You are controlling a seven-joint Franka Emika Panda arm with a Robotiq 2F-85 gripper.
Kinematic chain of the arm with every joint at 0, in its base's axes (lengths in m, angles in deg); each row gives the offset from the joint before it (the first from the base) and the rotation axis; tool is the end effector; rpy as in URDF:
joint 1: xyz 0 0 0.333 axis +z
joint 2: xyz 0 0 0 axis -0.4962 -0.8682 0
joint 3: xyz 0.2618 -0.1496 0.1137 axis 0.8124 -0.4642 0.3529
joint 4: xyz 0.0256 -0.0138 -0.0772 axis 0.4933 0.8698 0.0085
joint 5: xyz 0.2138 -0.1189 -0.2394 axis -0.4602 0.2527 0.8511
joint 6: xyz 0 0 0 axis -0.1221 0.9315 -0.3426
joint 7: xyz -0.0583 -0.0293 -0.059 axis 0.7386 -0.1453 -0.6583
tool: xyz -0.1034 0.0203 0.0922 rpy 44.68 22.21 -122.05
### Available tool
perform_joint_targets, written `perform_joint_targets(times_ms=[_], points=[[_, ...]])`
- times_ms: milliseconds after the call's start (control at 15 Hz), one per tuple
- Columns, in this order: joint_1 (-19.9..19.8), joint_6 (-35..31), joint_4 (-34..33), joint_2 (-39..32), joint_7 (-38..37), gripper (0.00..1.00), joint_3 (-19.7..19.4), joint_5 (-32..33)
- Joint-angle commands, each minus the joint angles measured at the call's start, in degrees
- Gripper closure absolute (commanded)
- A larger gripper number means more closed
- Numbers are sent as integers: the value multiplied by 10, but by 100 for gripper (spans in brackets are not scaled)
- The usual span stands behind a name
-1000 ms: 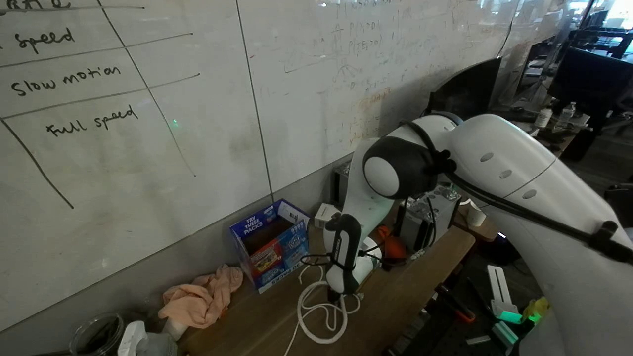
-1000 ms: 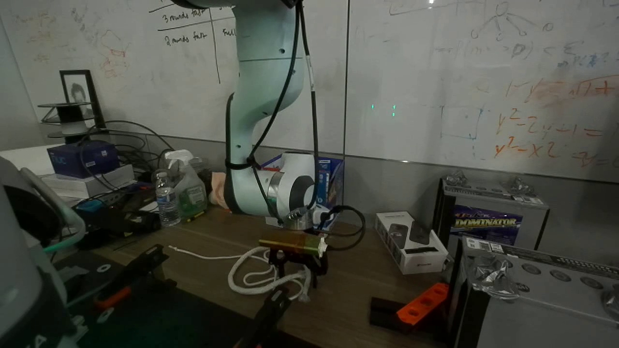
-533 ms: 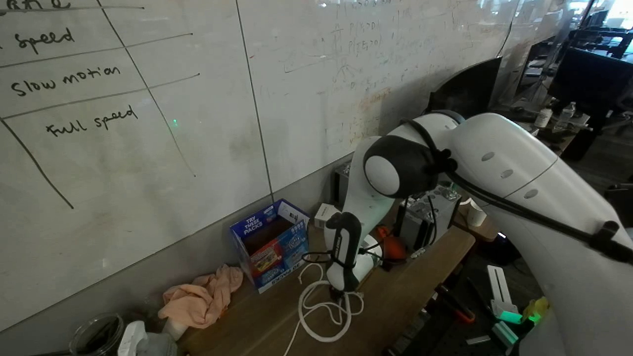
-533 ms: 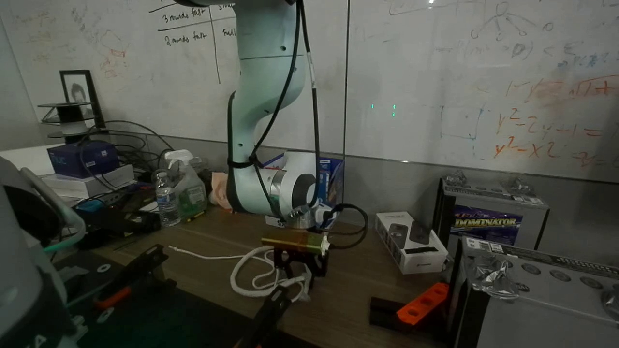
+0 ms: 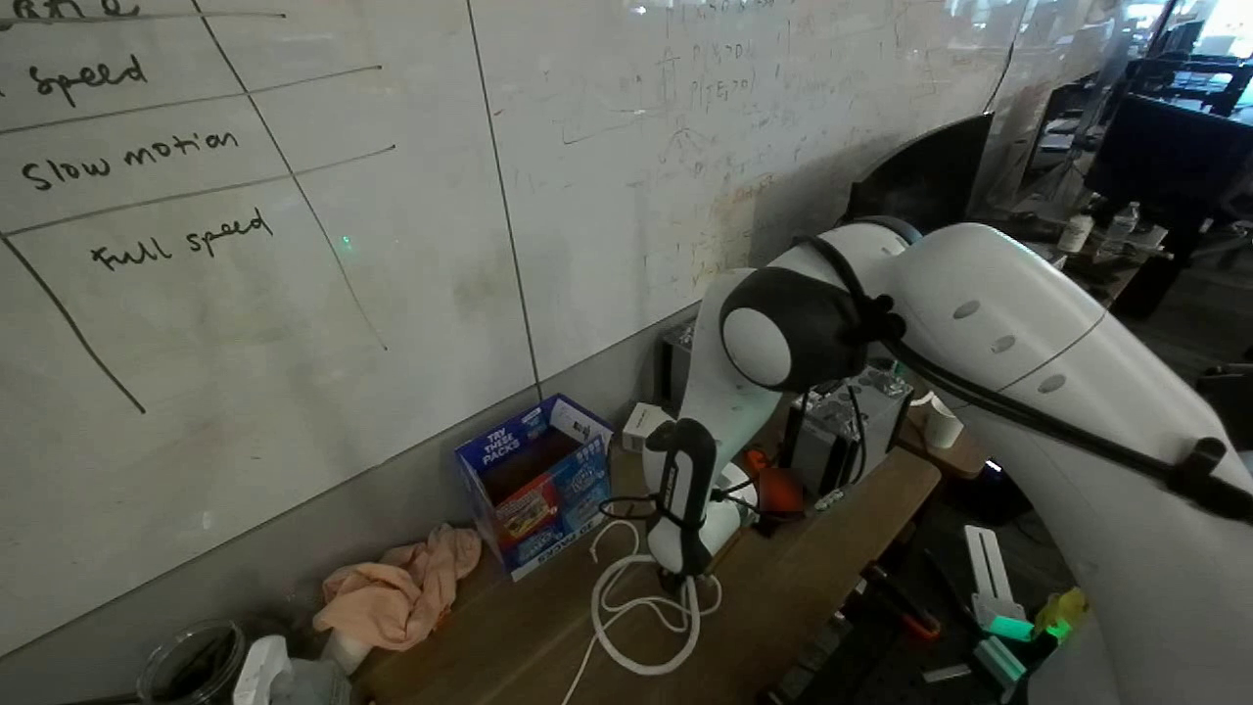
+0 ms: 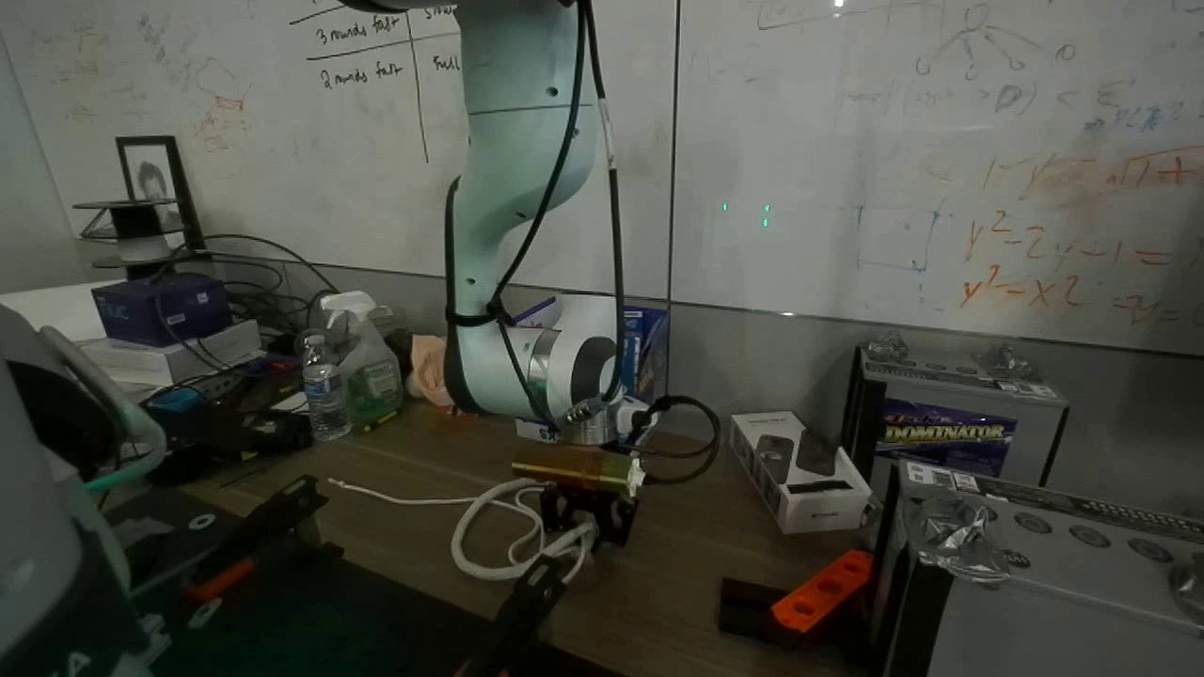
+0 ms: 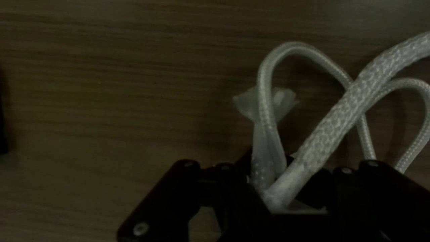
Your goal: Put the strings in the blue box
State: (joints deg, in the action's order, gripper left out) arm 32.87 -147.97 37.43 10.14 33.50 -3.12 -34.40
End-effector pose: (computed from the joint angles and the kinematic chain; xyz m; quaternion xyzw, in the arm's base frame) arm 0.4961 0.0080 -0.0475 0.9941 0.0833 -0.0633 0.0288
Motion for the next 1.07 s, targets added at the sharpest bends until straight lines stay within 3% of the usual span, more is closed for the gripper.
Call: perform_joint_targets(times_ms=[0,467,733,1000], points=[[10,32,-12,-2,-2,93,3,-10],[-3,166,-41,44,21,94,56,-13],[-21,308,-96,78,50,93,106,-36],[-17,450,-173,129,50,94,112,-71]])
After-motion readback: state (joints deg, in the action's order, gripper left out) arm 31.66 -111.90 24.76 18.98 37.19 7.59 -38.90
